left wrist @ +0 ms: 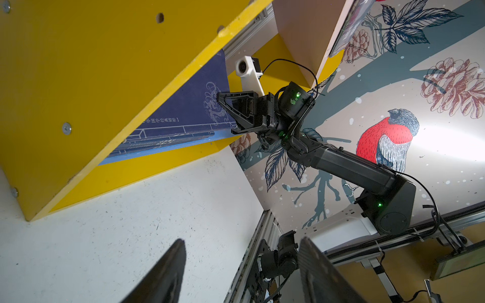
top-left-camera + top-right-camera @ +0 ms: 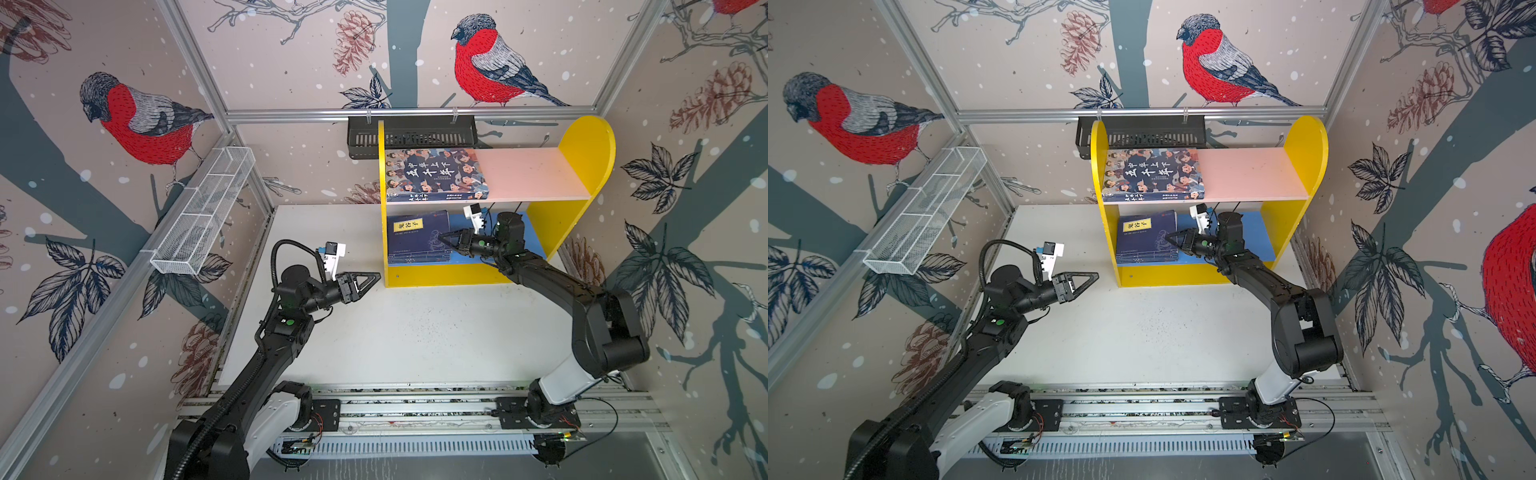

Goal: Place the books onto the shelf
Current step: 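Press the book deeper against the shelved books with the right gripper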

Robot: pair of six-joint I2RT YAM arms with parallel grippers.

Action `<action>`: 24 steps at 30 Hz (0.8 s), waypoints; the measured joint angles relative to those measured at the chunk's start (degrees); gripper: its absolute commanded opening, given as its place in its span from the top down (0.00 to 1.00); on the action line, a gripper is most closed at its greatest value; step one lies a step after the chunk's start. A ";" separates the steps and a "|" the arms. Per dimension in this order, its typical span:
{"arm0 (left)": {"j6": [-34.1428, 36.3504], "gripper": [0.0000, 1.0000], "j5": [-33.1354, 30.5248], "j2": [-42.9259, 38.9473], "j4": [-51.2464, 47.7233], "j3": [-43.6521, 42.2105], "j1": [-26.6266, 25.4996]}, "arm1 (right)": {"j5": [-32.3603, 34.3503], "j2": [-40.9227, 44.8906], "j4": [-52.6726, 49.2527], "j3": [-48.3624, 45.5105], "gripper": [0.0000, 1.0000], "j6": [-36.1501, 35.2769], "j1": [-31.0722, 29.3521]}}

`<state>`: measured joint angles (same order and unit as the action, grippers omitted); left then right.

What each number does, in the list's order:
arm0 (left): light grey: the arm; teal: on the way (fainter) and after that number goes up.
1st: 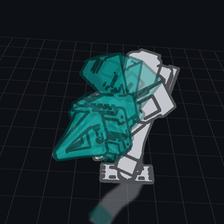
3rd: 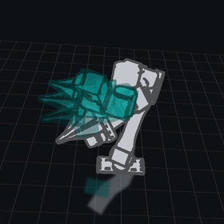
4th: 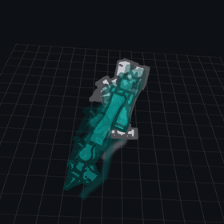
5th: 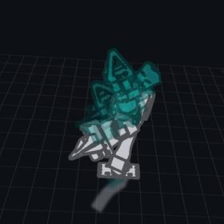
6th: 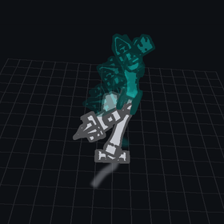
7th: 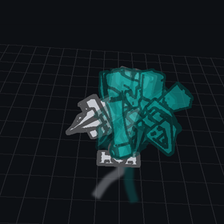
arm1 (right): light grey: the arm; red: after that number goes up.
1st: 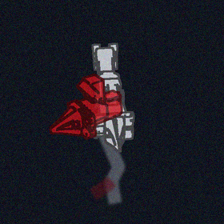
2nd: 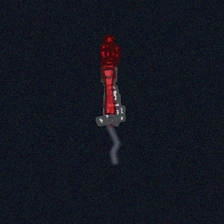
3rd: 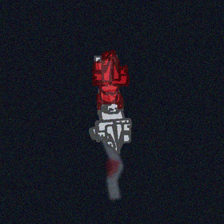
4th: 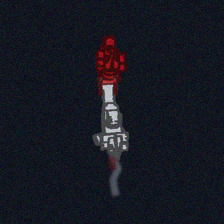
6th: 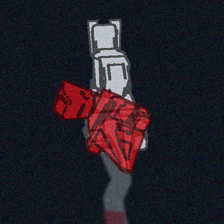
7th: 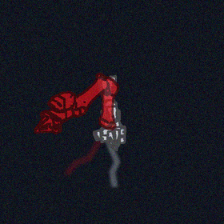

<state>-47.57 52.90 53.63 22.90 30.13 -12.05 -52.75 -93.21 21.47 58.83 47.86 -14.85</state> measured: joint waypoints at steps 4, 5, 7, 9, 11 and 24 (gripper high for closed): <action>0.00 0.31 -0.37 -0.04 0.00 -0.15 0.00 | 0.07 -0.52 -0.50 0.52 0.77 -0.24 -0.17; 0.00 0.31 -0.37 -0.04 0.00 -0.15 0.00 | 0.22 -0.52 -0.85 0.63 0.72 -0.37 -0.22; 0.00 0.31 -0.39 -0.15 0.00 -0.15 0.00 | 0.48 -0.52 -2.25 1.03 0.59 -1.53 -0.35; 0.00 0.31 -0.39 -0.22 0.00 -0.15 0.00 | 0.96 -0.50 -3.87 1.68 0.51 -2.54 -0.44; 0.00 0.31 -0.39 -0.31 0.00 -0.15 0.00 | 2.16 -0.33 -5.62 2.40 0.45 -3.74 -0.48; 0.00 0.31 -0.39 -0.61 -0.02 -0.61 0.00 | 13.29 1.46 -19.37 7.19 0.35 -12.52 -3.06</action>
<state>-47.57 52.51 53.01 22.87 29.52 -12.05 -39.46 -91.74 2.11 66.02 35.33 -17.91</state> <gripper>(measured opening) 0.688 0.649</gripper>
